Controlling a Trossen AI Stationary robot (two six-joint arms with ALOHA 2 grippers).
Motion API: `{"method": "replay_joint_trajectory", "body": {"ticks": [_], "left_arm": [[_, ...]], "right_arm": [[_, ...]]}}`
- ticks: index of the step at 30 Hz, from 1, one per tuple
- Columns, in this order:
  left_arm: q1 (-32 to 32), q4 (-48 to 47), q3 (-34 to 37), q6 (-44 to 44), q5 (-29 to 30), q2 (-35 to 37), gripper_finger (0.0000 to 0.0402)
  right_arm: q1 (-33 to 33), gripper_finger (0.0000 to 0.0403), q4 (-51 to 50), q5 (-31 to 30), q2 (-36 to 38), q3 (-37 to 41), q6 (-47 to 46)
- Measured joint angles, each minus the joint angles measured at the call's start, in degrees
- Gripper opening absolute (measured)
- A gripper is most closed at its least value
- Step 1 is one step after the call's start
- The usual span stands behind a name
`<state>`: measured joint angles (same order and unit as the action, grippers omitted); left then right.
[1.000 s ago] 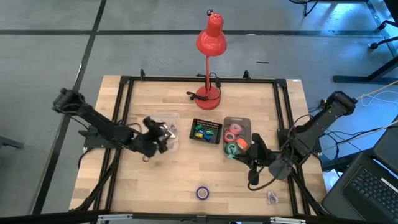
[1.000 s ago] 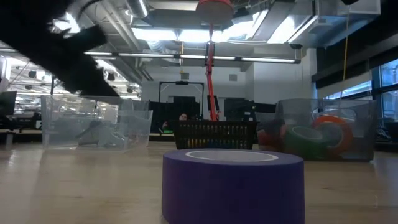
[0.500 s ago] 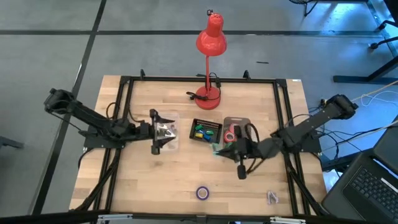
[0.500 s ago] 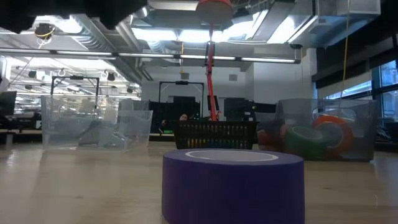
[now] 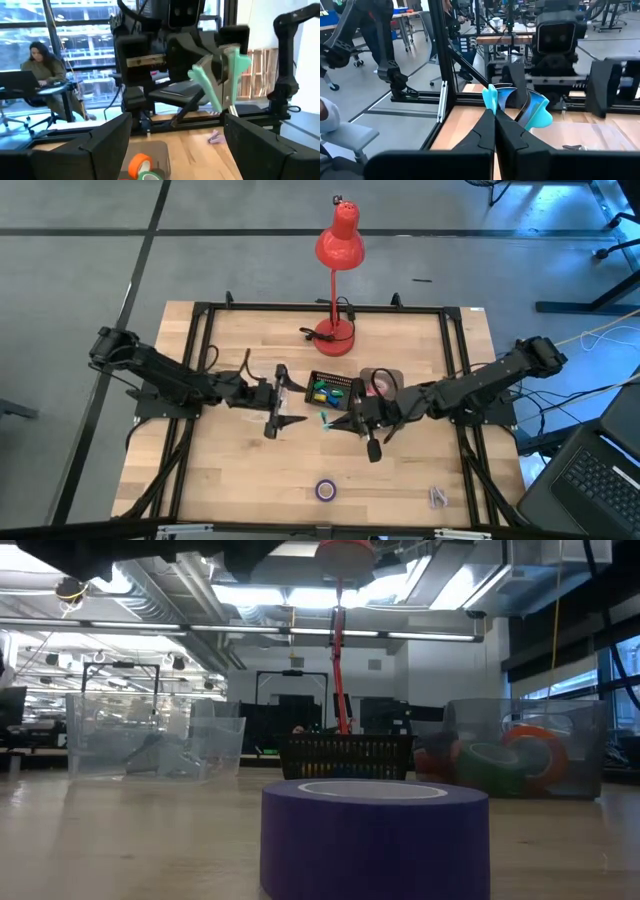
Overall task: Pick and place Stapler, Stapler remover, tape
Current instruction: Put the blue staple remover into the transparent bin
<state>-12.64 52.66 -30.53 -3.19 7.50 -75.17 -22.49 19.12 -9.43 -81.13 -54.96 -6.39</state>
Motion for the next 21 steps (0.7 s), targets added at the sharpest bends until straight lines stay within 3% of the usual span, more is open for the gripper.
{"method": "replay_joint_trajectory", "body": {"ticks": [12,21], "left_arm": [[-0.11,-0.12,-6.06,0.99,-4.78,-6.76,0.0306],[-0.89,3.70,-7.03,5.56,-5.80,-7.26,0.0306]], "right_arm": [[-0.01,0.0000,0.37,0.07,0.03,0.00,0.83],[0.05,0.0000,-0.66,0.04,0.03,0.00,0.85]]}}
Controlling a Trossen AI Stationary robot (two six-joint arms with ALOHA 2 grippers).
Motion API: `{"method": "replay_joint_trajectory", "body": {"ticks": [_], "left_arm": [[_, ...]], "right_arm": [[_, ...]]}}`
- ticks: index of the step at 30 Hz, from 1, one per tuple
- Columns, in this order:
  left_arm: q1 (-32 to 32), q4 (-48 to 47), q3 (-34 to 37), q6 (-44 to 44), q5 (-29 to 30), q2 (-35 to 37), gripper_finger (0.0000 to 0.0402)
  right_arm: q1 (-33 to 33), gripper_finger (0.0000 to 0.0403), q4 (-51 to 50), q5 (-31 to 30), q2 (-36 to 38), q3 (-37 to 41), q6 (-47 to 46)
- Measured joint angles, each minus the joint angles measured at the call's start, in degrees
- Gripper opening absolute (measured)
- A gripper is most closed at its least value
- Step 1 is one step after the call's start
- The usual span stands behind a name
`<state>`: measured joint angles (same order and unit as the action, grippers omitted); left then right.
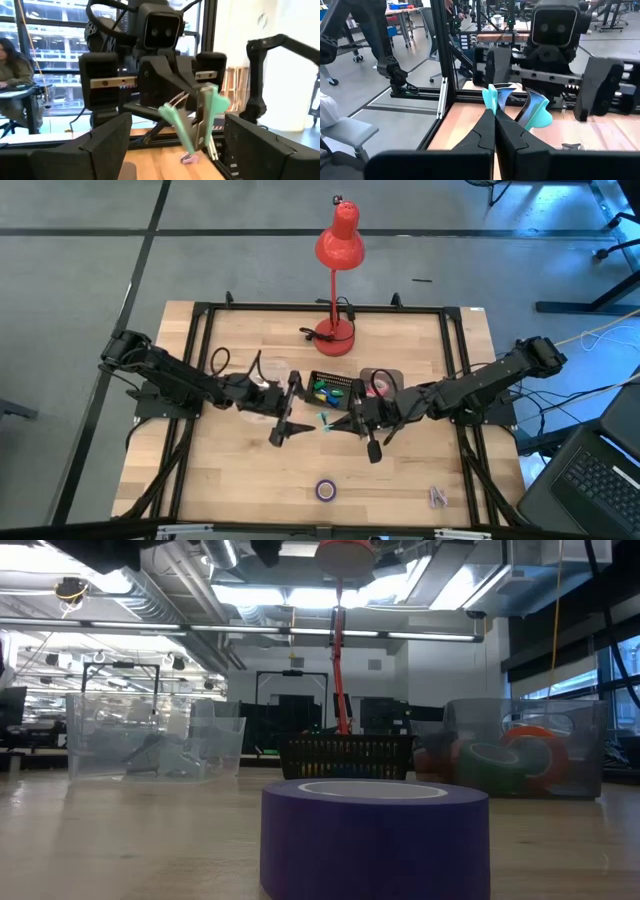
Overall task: Pick and place Stapler, Stapler remover, tape
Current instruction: Put the blue staple remover into the transparent bin
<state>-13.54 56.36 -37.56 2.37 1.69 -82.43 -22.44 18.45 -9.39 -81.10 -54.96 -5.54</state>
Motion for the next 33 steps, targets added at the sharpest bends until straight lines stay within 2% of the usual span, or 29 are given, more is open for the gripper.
{"method": "replay_joint_trajectory", "body": {"ticks": [19,23,33], "left_arm": [[0.07,-0.34,0.00,7.35,2.42,0.00,0.0306],[0.17,-1.73,0.00,8.90,4.66,0.00,0.0306],[0.15,-2.73,0.00,9.97,3.28,0.00,0.0306]], "right_arm": [[0.04,0.0000,-0.32,0.02,0.00,0.00,0.24],[0.04,0.0000,-0.29,0.34,0.00,0.00,0.26],[0.04,0.0000,-0.29,0.61,0.00,0.00,0.42]]}}
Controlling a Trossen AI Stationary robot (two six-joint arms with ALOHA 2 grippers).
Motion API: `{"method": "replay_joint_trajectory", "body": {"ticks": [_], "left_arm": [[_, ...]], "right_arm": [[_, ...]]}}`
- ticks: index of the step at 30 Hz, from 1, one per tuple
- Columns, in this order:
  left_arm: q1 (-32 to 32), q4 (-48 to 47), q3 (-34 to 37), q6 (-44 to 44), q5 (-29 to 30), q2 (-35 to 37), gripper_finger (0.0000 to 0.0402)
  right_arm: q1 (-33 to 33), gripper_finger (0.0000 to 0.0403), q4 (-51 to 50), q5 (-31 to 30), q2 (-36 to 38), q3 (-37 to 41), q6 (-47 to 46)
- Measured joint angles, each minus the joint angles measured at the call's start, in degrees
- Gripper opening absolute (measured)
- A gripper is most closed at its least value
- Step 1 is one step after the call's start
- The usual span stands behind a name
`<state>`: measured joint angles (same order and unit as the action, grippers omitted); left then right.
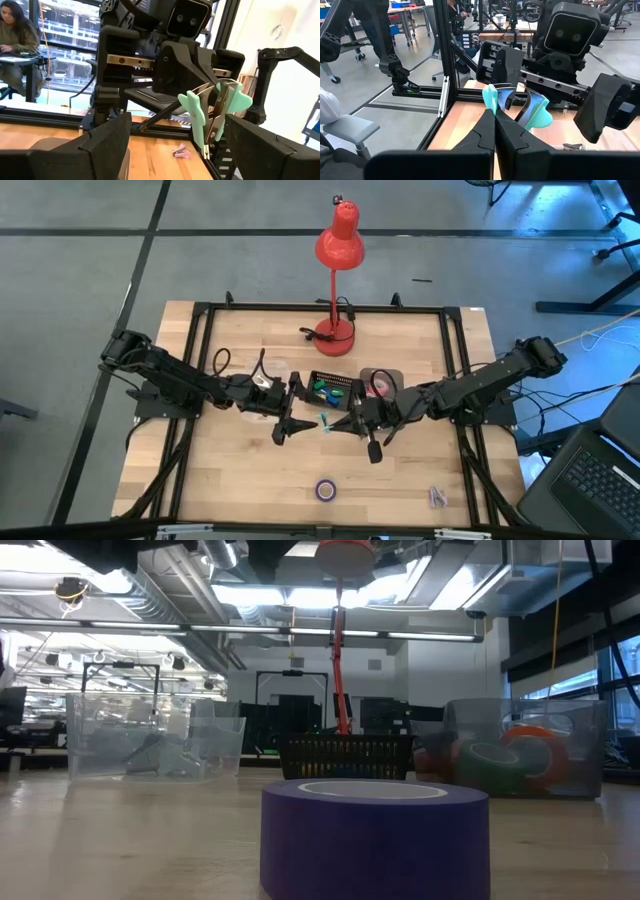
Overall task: Pick and place Stapler, Stapler remover, tape
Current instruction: Put the blue staple remover into the transparent bin
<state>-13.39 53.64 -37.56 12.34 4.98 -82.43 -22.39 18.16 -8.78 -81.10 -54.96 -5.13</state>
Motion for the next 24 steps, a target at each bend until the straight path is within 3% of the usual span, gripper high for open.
{"method": "replay_joint_trajectory", "body": {"ticks": [4,8,24], "left_arm": [[0.00,0.03,0.00,0.00,-0.05,0.00,0.0303],[0.00,0.09,0.00,-0.41,-0.05,0.00,0.0273],[-0.05,1.76,0.02,-2.05,-1.54,0.04,0.0016]], "right_arm": [[0.00,0.0000,0.02,0.00,0.00,0.00,0.25],[0.00,0.0000,-0.01,0.00,0.00,0.00,0.44],[0.02,0.0000,-0.12,-0.20,0.04,0.00,1.09]]}}
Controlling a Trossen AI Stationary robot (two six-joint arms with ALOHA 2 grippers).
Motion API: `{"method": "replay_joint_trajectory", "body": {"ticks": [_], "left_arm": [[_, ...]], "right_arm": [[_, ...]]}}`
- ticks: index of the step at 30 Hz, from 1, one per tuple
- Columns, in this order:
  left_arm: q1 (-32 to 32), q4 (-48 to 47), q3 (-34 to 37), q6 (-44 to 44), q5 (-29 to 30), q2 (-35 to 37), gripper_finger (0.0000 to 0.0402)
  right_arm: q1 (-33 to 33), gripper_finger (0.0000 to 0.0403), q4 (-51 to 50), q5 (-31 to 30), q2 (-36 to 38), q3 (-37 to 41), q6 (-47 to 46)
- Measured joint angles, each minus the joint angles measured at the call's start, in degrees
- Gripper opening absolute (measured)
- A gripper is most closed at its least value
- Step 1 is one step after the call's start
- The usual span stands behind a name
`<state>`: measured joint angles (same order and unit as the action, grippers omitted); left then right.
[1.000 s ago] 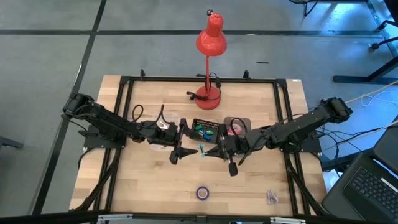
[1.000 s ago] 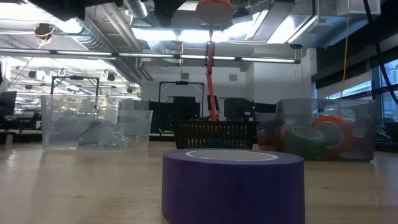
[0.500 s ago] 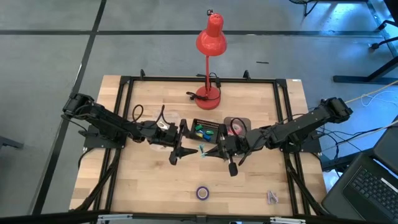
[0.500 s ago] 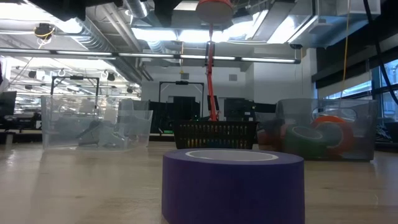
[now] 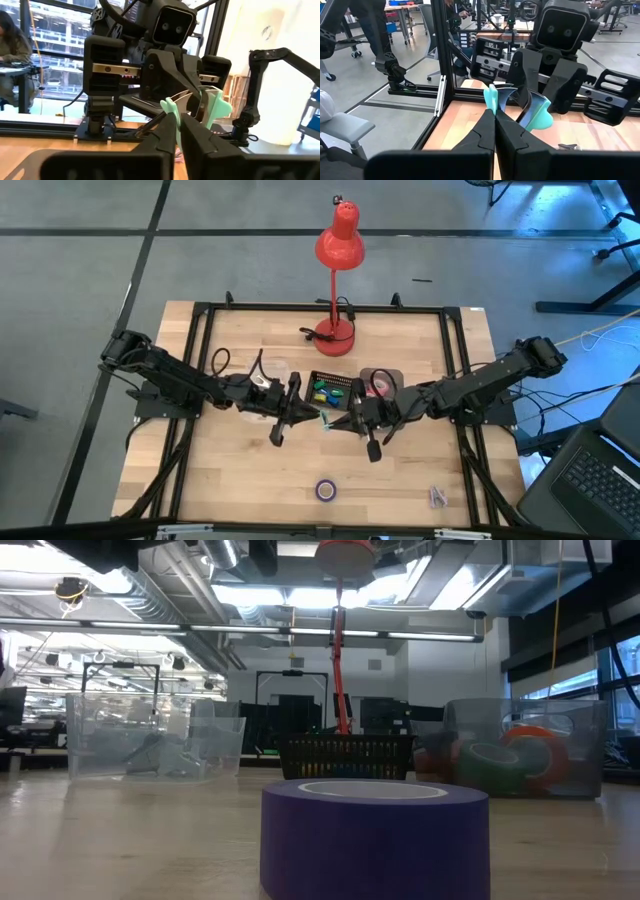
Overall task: Pick and place Stapler, Stapler remover, tape
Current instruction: Put the blue staple remover into the transparent bin
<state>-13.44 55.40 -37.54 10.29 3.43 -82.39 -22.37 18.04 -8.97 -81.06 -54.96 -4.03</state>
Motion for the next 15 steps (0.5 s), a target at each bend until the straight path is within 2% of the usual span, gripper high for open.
{"method": "replay_joint_trajectory", "body": {"ticks": [11,15], "left_arm": [[0.05,0.09,0.00,0.06,-0.69,0.00,0.0003],[0.05,0.28,0.00,0.05,-0.69,0.09,0.0003]], "right_arm": [[-0.02,0.0001,0.39,0.00,0.00,0.00,0.00],[-0.02,0.0021,1.68,0.00,0.00,0.00,0.00]]}}
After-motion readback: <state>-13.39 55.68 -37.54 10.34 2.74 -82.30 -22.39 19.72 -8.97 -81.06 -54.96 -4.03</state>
